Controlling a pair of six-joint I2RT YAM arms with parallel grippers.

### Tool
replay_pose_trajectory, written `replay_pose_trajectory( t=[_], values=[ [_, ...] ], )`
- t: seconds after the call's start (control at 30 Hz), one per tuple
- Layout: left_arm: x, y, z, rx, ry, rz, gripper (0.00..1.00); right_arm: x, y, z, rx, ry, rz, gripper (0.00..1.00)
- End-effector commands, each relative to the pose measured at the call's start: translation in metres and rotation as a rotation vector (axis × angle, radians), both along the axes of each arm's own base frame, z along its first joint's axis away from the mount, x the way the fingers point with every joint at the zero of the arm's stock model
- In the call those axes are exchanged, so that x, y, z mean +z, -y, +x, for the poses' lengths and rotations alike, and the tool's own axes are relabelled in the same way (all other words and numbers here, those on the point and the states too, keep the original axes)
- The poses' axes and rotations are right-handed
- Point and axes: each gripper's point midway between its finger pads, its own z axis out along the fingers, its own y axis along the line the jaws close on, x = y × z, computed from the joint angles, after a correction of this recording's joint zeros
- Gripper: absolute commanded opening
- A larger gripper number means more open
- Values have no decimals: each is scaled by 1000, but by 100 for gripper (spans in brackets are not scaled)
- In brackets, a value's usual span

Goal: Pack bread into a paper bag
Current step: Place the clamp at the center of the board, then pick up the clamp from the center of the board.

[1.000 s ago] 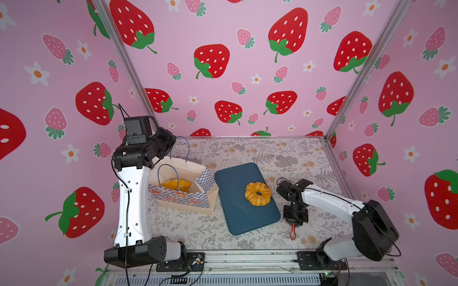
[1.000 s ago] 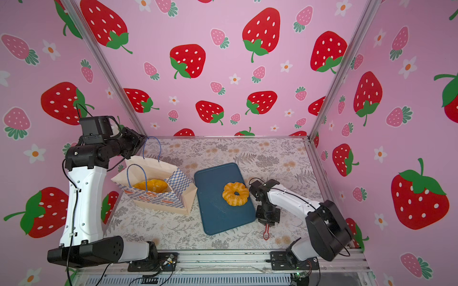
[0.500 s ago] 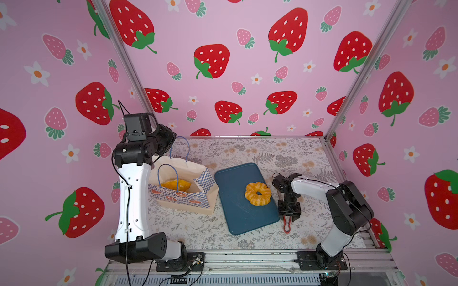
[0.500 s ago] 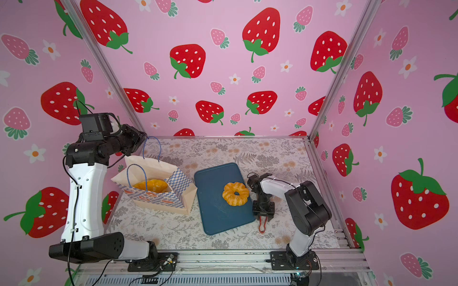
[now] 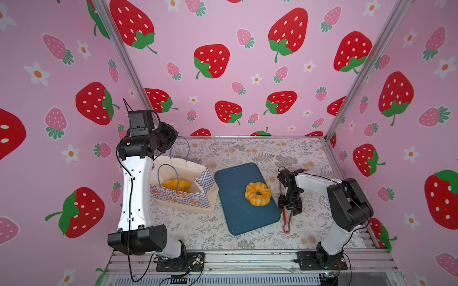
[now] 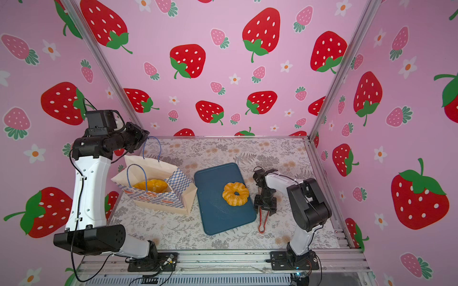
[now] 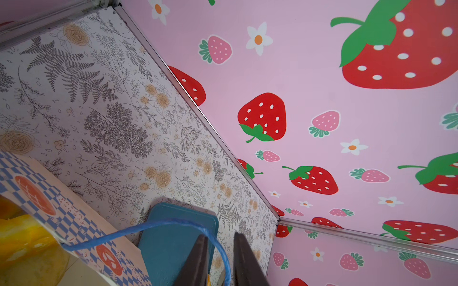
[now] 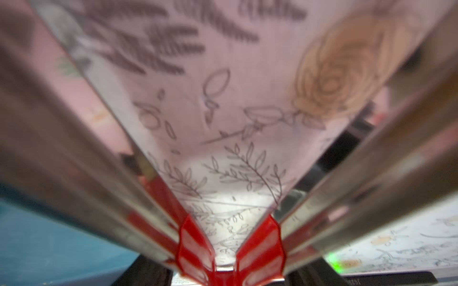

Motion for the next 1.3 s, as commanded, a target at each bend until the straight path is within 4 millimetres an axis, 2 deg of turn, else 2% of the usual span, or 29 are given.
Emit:
replay_pose_trajectory(
  t=[0.0, 0.17, 0.3, 0.4, 0.5, 0.6, 0.77, 0.93, 1.0, 1.1, 1.2, 1.27],
  values=[
    [16, 5, 5, -26, 51, 10, 24, -20, 5, 23, 3, 59, -17, 62],
    [17, 4, 6, -25, 52, 16, 24, -26, 4, 14, -8, 34, 8, 50],
    [18, 4, 5, -23, 52, 14, 24, -28, 3, 0, -22, 18, 31, 28],
    [19, 6, 5, -25, 54, 10, 23, -20, 7, -7, -24, 20, 28, 18],
    [19, 7, 5, -28, 55, 11, 24, -4, 13, -12, -1, 24, 9, 0],
    [20, 10, 4, -32, 56, 7, 23, 19, 12, -22, 24, 7, 29, 0],
    [22, 12, 1, -31, 61, 7, 23, 59, 0, -48, 68, -56, 114, 0],
    [24, 14, -4, -28, 72, 6, 23, 95, -1, -54, 82, 24, 150, 0],
    [24, 15, -5, -28, 74, 5, 23, 100, 4, -53, 77, 65, 128, 0],
    [24, 19, -5, -33, 77, -4, 23, 91, 11, -54, 72, 48, 82, 0],
    [27, 22, -5, -40, 81, 0, 23, 83, 7, -61, 61, 18, 108, 0],
    [29, 23, -6, -40, 84, 8, 23, 86, 4, -64, 74, 28, 139, 0]
  ],
)
